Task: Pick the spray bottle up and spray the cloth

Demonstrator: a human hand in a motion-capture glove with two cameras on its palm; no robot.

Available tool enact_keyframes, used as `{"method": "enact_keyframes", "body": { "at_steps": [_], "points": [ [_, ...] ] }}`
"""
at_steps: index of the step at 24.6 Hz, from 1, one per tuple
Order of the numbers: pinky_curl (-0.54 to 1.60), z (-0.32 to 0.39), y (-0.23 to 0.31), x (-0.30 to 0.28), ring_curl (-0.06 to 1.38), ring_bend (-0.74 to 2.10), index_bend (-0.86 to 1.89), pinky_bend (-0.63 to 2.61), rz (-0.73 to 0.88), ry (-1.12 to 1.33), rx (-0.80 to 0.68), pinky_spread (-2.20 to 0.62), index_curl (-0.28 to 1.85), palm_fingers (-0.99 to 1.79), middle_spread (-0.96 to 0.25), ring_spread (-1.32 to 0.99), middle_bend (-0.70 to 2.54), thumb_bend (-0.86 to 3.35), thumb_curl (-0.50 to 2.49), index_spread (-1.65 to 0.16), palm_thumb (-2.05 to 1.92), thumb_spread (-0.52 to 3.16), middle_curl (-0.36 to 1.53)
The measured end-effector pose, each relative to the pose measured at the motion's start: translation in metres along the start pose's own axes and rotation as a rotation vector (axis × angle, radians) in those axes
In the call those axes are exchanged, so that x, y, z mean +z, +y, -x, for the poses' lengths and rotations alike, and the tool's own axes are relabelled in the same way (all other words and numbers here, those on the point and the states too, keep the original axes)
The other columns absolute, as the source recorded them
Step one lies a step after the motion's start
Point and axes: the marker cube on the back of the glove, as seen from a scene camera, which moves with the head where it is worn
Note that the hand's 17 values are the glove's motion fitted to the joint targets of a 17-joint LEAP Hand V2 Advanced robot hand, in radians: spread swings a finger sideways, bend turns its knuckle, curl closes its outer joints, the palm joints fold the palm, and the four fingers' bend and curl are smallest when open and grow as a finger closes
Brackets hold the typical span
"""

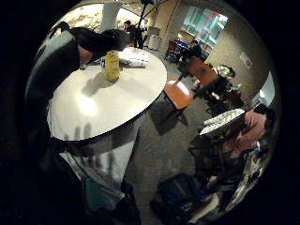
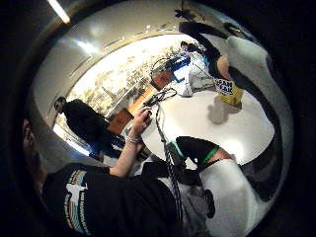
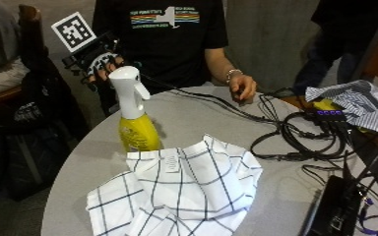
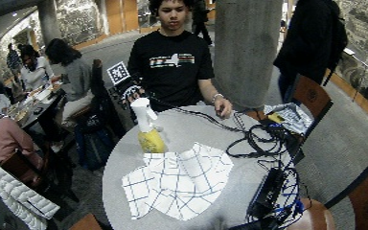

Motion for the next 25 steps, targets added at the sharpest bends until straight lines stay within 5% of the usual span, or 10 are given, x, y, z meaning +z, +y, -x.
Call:
{"method": "enact_keyframes", "body": {
  "at_steps": [10, 25],
  "points": [
    [0.22, -0.018, 0.007, 0.007, 0.23, 0.41, 0.11, 0.40, -0.006, -0.304, 0.128, 0.22, 0.17, 0.85, -0.06, -0.07, 0.34, 0.19, 0.17, -0.31, 0.48, 0.77, 0.21],
    [0.30, -0.026, 0.006, 0.014, 0.28, 0.45, 0.08, 0.50, -0.087, -0.723, 0.354, 0.21, 0.17, 0.79, -0.05, -0.08, 0.29, 0.07, 0.24, -0.35, 0.54, 0.93, 0.29]
  ]
}}
